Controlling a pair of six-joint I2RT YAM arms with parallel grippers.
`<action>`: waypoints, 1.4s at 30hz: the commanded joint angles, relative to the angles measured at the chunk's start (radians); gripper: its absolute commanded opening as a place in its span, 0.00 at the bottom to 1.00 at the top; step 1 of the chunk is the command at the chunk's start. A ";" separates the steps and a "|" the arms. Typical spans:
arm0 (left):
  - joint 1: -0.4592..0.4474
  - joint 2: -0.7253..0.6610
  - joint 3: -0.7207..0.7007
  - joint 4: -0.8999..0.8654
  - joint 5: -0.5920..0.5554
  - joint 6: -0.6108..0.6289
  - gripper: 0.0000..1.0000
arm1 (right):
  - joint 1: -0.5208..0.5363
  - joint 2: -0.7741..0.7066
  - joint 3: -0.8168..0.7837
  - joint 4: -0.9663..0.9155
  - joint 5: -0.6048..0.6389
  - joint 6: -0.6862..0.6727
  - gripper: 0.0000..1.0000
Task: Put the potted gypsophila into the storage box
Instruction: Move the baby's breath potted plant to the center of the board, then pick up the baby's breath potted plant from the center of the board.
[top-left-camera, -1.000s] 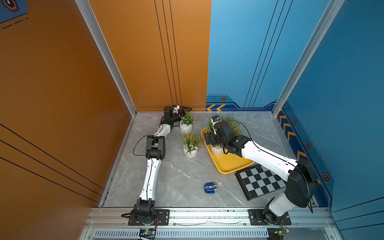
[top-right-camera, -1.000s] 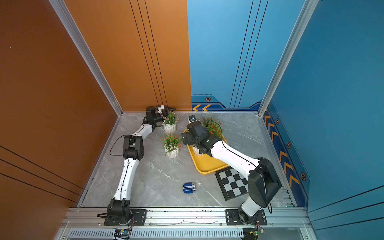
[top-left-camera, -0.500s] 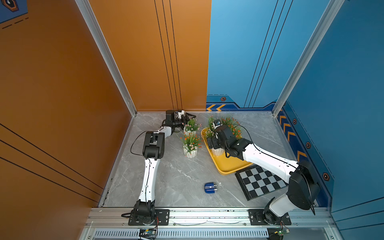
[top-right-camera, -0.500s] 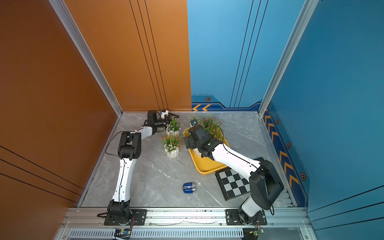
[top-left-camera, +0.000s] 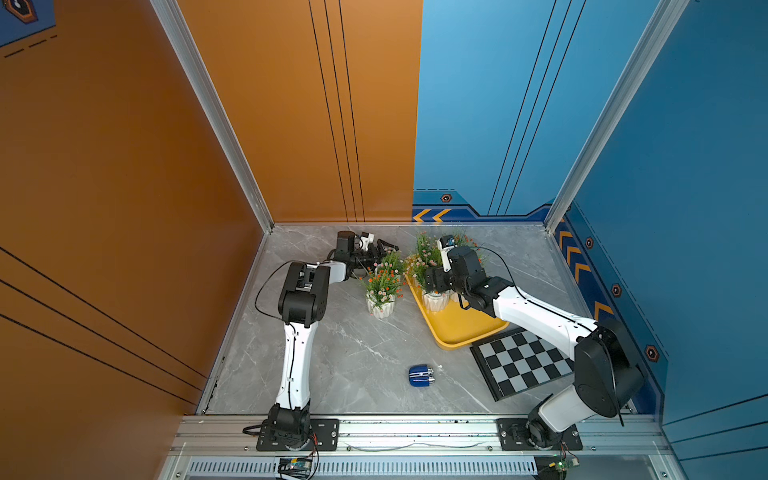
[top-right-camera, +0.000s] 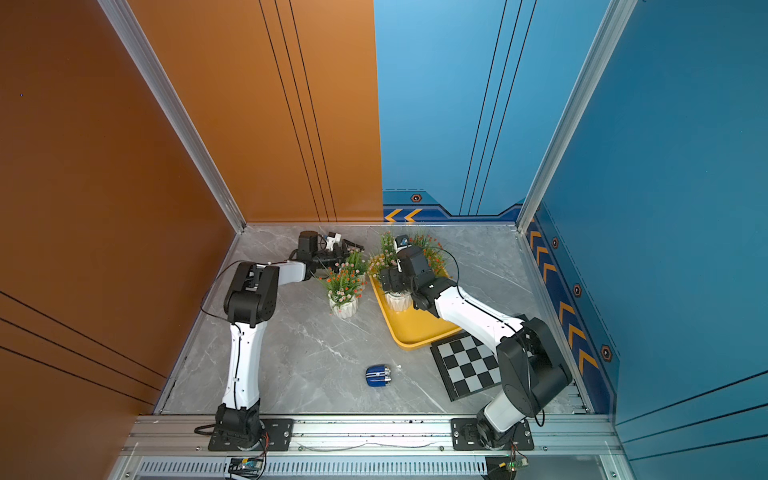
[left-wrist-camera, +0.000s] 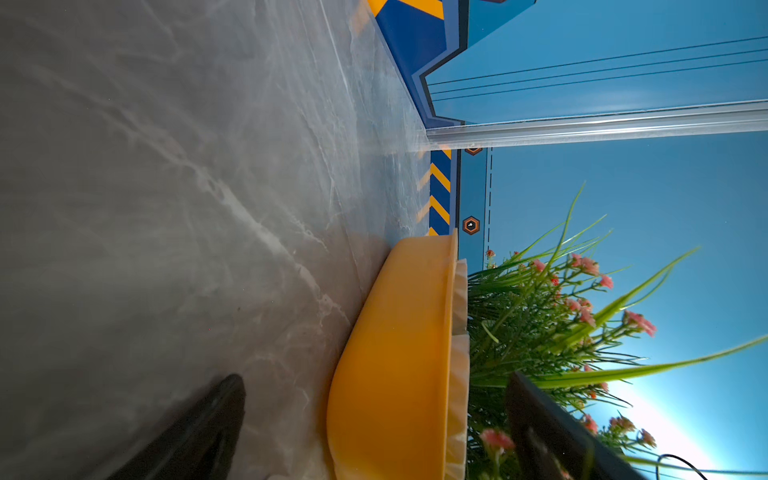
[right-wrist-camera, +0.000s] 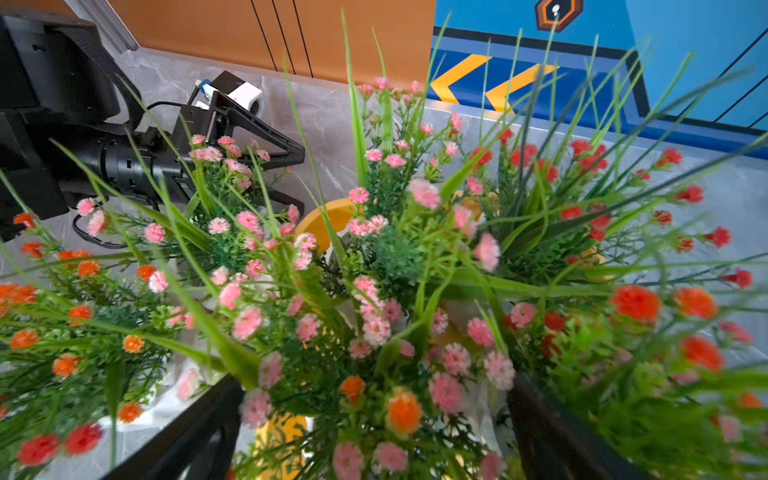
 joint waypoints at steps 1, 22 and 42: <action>-0.015 0.014 -0.068 -0.092 -0.087 0.030 0.98 | -0.067 -0.016 -0.054 0.105 -0.130 0.061 1.00; 0.049 -0.105 -0.191 0.031 -0.274 -0.006 0.98 | -0.089 -0.015 -0.052 0.082 -0.106 0.083 1.00; 0.077 -0.666 -0.762 -0.034 -0.516 0.204 0.98 | 0.046 -0.107 0.062 -0.204 0.143 0.156 1.00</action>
